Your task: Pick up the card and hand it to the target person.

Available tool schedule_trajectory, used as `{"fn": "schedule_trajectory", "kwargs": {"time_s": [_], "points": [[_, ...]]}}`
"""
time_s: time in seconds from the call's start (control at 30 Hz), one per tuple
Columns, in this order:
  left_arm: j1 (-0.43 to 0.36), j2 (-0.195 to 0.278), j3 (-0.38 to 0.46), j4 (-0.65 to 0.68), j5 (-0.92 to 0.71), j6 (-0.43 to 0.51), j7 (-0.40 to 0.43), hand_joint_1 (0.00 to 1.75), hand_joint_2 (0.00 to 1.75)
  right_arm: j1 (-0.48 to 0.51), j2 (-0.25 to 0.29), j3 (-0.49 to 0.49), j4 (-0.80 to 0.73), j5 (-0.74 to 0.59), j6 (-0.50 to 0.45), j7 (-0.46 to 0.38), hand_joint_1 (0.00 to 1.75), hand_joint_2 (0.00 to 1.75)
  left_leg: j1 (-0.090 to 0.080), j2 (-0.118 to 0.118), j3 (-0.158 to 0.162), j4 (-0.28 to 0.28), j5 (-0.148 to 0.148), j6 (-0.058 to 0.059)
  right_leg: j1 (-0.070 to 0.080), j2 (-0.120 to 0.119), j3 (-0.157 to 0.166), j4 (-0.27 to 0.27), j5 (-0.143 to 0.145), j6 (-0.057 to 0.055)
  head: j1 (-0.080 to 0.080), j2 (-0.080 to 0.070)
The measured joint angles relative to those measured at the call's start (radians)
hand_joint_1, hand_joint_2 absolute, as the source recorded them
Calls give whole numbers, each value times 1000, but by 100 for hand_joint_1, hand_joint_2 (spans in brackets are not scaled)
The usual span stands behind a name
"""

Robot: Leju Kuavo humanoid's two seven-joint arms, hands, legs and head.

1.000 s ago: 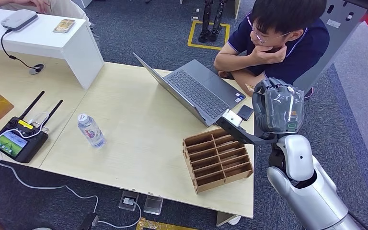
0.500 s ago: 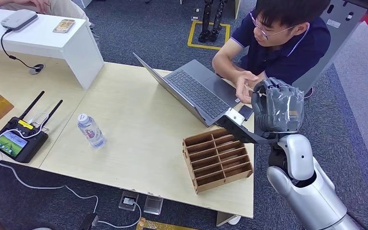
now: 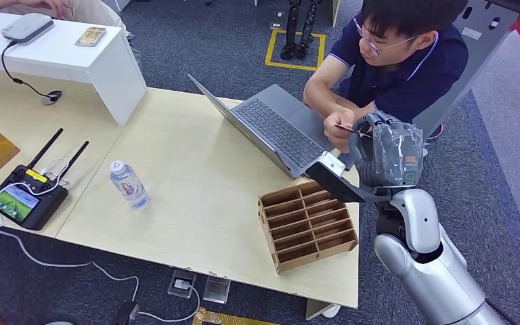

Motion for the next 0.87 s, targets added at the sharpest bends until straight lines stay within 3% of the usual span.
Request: {"fn": "schedule_trajectory", "kwargs": {"time_s": [0.13, 0.17, 0.3, 0.5, 0.77, 0.87], "points": [[0, 0, 0, 0, -1, -6, -2, 0, 175, 1, 1, -1, 3, 0, 2, 2, 0, 175, 0, 0, 0, 0, 0, 0, 0, 0, 0, 0, 0, 0, 0, 0], [0, 0, 0, 0, -2, -8, -3, 0, 175, 1, 1, -1, 3, 0, 2, 2, 0, 175, 0, 0, 0, 0, 0, 0, 0, 0, 0, 0, 0, 0, 0, 0], [0, 0, 0, 0, -10, -6, -3, 0, 0, 2, 1, -2, 3, -9, 4, 3, 0, 175, 0, 0, 0, 0, 0, 0, 0, 0, 0, 0, 0, 0, 0, 0], [0, 0, 0, 0, 0, 7, -2, 0, 0, 13, 1, -5, 3, -169, 3, -52, 0, 175, 0, 0, 0, 0, 0, 0, 0, 0, 0, 0, 0, 0, 0, 0], [0, 0, 0, 0, 9, 22, 12, 0, 0, 62, 1, -41, -1, -771, 69, -274, 0, 175, 0, 0, 0, 0, 0, 0, 0, 0, 0, 0, 0, 0, 0, 0], [1, 0, 0, 0, 10, 26, 16, 0, 0, 90, -4, -52, -13, -911, 98, -320, 0, 175, 0, 0, 0, 0, 0, 0, 0, 0, -1, 0, 0, 0, 0, 0]]}}
